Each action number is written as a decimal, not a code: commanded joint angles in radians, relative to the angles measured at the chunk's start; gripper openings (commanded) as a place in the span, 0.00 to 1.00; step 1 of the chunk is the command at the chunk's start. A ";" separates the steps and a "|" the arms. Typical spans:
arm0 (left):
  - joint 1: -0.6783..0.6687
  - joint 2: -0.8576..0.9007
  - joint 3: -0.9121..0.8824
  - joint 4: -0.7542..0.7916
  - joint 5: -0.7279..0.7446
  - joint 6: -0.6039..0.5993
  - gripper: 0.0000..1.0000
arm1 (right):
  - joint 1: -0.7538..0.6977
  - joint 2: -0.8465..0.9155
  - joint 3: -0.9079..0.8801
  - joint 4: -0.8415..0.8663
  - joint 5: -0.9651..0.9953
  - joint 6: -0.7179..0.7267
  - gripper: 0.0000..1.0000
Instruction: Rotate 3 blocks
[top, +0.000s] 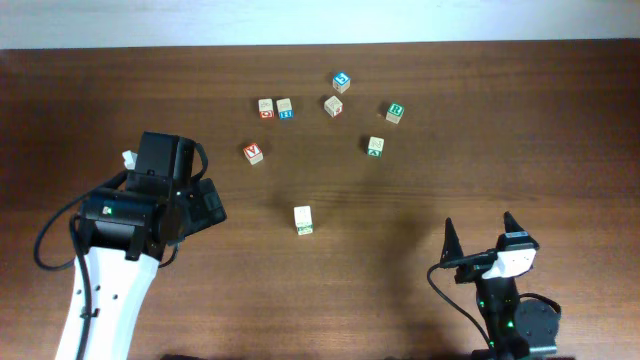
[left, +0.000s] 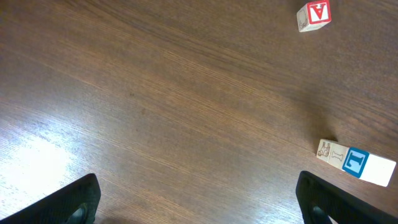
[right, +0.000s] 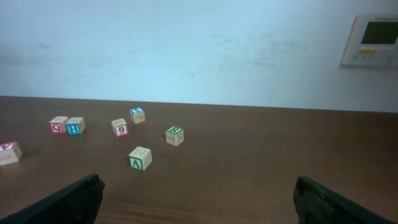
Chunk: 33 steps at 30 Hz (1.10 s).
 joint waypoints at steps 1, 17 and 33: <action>0.001 0.000 -0.002 -0.001 0.007 -0.013 0.99 | -0.006 -0.012 -0.040 -0.019 0.019 0.014 0.98; 0.001 0.000 -0.002 -0.001 0.007 -0.013 0.99 | -0.006 -0.012 -0.040 -0.017 0.015 0.014 0.98; 0.019 -0.307 -0.366 0.224 -0.130 0.068 0.99 | -0.006 -0.012 -0.040 -0.017 0.015 0.014 0.98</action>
